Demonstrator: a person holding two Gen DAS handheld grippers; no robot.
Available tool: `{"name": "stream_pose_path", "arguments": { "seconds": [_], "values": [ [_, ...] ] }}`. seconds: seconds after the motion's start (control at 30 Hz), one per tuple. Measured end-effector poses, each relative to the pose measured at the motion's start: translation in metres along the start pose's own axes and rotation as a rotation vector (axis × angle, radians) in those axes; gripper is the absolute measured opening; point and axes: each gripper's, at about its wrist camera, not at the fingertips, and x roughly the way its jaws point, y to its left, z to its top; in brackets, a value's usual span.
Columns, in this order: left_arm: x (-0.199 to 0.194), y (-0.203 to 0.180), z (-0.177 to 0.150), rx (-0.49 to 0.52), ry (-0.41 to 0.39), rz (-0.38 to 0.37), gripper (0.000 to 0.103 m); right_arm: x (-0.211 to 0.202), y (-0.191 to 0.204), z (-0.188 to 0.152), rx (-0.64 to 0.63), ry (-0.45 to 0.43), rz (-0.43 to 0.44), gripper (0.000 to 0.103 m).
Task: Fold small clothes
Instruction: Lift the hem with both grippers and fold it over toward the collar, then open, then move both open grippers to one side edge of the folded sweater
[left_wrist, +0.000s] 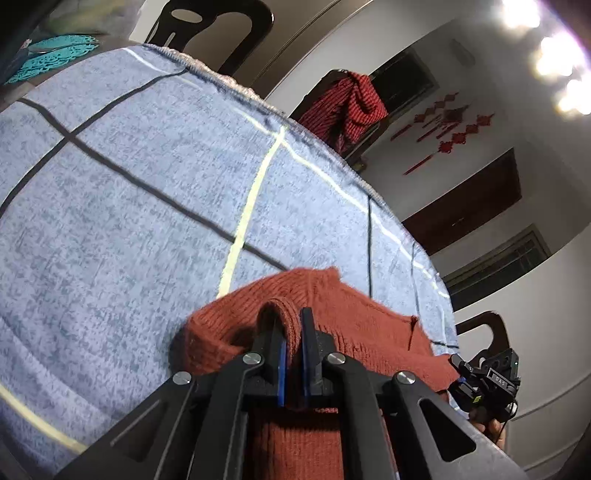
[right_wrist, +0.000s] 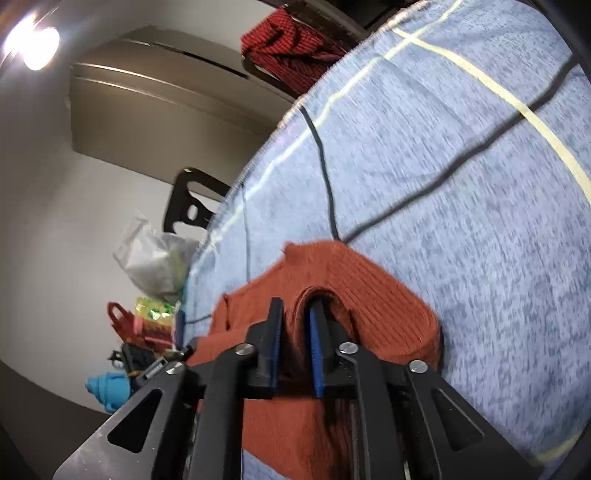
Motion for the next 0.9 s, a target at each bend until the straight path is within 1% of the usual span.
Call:
{"name": "stream_pose_path", "arguments": {
  "seconds": [0.07,0.13,0.17,0.2,0.27,0.3,0.4,0.53,0.6,0.7,0.83,0.9],
  "values": [
    [-0.002,0.0,0.004,-0.011,-0.014,-0.017,0.009,-0.005,0.003,0.005,-0.011,-0.029,0.022,0.022],
    [0.0,0.0,0.007,-0.026,-0.011,-0.021,0.013,-0.009,0.003,0.011,-0.003,-0.048,0.045,0.034],
    [0.0,-0.001,0.01,-0.029,-0.013,-0.011,0.019,-0.01,0.003,0.014,0.0,-0.057,0.046,0.035],
    [-0.001,-0.001,0.011,-0.029,-0.027,0.001,0.028,-0.012,0.003,0.015,-0.003,-0.068,0.037,0.035],
    [-0.008,-0.001,0.013,-0.03,-0.07,0.01,0.039,-0.016,0.009,0.016,-0.036,-0.087,0.028,0.035],
    [-0.013,0.001,0.014,-0.038,-0.09,0.009,0.041,-0.017,0.011,0.015,-0.052,-0.091,0.024,0.035],
    [-0.027,0.002,0.015,-0.035,-0.133,0.033,0.041,-0.023,0.017,0.01,-0.101,-0.102,-0.013,0.035],
    [-0.041,-0.01,-0.001,0.052,-0.134,0.062,0.041,-0.023,0.027,-0.009,-0.17,-0.089,-0.074,0.035],
    [-0.045,-0.02,-0.016,0.107,-0.116,0.072,0.041,-0.024,0.033,-0.022,-0.226,-0.079,-0.113,0.035],
    [-0.047,-0.039,-0.04,0.205,-0.077,0.077,0.041,-0.021,0.051,-0.054,-0.336,-0.048,-0.205,0.035],
    [-0.042,-0.066,-0.073,0.328,-0.029,0.087,0.041,-0.018,0.064,-0.093,-0.45,-0.022,-0.261,0.035],
    [-0.037,-0.079,-0.088,0.394,-0.012,0.105,0.041,-0.017,0.064,-0.104,-0.492,-0.016,-0.287,0.035]
  ]
}}
